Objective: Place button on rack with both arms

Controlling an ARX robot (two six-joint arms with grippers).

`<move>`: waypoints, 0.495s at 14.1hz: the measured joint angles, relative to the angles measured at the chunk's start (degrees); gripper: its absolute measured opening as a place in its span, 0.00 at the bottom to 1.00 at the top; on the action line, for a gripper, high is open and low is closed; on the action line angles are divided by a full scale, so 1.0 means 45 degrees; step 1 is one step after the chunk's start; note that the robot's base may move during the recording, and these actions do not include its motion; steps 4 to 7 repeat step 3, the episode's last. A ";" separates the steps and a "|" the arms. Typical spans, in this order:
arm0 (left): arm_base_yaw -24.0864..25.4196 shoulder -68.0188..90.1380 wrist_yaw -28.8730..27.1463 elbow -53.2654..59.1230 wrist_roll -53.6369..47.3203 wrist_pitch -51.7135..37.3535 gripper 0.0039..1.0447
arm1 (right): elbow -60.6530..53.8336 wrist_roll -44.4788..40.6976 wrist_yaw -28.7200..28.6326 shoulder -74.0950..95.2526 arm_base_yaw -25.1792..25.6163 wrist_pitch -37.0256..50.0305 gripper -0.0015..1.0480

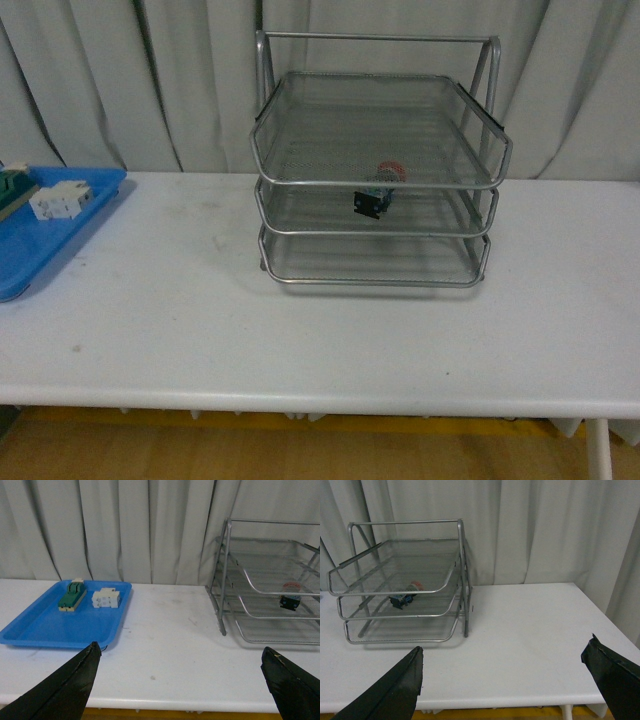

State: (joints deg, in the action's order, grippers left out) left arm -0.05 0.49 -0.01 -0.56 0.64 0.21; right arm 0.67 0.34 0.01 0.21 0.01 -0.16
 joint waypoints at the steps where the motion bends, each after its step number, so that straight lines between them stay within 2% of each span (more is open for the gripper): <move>1: 0.0000 0.0000 0.0000 0.0000 -0.0005 0.0000 0.94 | 0.0000 0.0000 0.0000 0.0000 0.0000 0.0000 0.94; 7: 0.0000 0.0000 0.0000 0.0000 -0.0005 0.0000 0.94 | 0.0000 -0.0005 0.0000 0.0000 0.0000 0.0000 0.94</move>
